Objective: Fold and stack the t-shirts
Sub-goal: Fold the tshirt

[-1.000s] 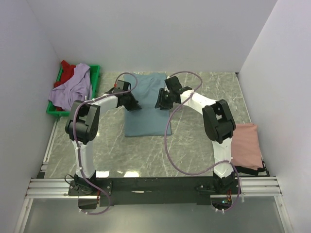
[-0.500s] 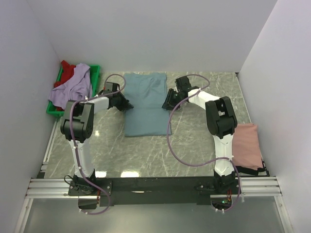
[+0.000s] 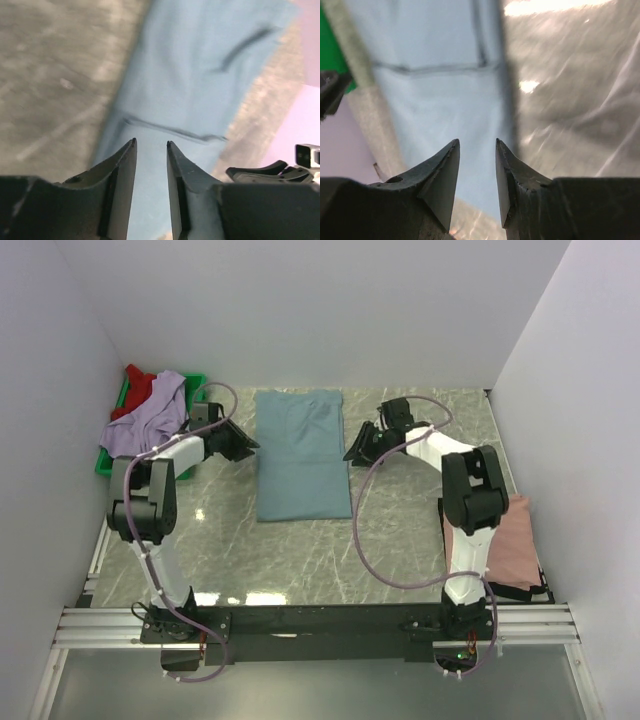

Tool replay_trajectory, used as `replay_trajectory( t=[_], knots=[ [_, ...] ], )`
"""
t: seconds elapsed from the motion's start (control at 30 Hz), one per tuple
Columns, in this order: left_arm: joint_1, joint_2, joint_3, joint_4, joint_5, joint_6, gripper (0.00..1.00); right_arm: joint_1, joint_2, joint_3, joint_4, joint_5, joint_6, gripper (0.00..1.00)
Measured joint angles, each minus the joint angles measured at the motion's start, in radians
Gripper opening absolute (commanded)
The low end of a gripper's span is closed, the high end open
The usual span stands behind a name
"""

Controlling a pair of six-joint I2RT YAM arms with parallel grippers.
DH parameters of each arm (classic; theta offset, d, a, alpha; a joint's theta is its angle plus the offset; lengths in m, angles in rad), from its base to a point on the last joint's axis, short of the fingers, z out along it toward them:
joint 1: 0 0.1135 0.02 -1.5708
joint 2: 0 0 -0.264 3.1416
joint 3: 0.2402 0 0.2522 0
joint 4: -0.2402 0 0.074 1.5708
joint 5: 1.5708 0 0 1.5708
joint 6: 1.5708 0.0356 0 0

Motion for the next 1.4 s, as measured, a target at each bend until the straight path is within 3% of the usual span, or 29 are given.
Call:
replay_trajectory(
  t=[0.1, 0.23, 0.5, 0.7, 0.97, 1.17, 1.4],
  knots=[
    [-0.006, -0.078, -0.025, 0.001, 0.010, 0.002, 0.27, 0.014, -0.100, -0.075, 0.028, -0.007, 0.008, 0.42],
    [-0.056, -0.226, -0.156, 0.021, 0.009, -0.001, 0.01, 0.061, -0.222, -0.204, 0.099, -0.027, 0.028, 0.41],
    [-0.212, -0.354, -0.430, 0.038, -0.002, -0.037, 0.01, 0.163, -0.259, -0.390, 0.196, -0.061, 0.067, 0.41],
    [-0.216, -0.355, -0.555, 0.043, -0.044, -0.055, 0.01, 0.157, -0.252, -0.499, 0.249, -0.068, 0.074, 0.41],
    [-0.209, -0.413, -0.594, 0.041, -0.087, -0.050, 0.01, 0.133, -0.265, -0.566, 0.296, -0.079, 0.076, 0.41],
    [-0.145, -0.497, -0.600, -0.014, -0.097, -0.016, 0.12, 0.096, -0.339, -0.621, 0.274, -0.038, 0.056, 0.42],
    [-0.124, -0.586, -0.634, -0.039, -0.117, 0.003, 0.41, 0.074, -0.399, -0.681, 0.248, 0.008, 0.044, 0.44]
  ],
)
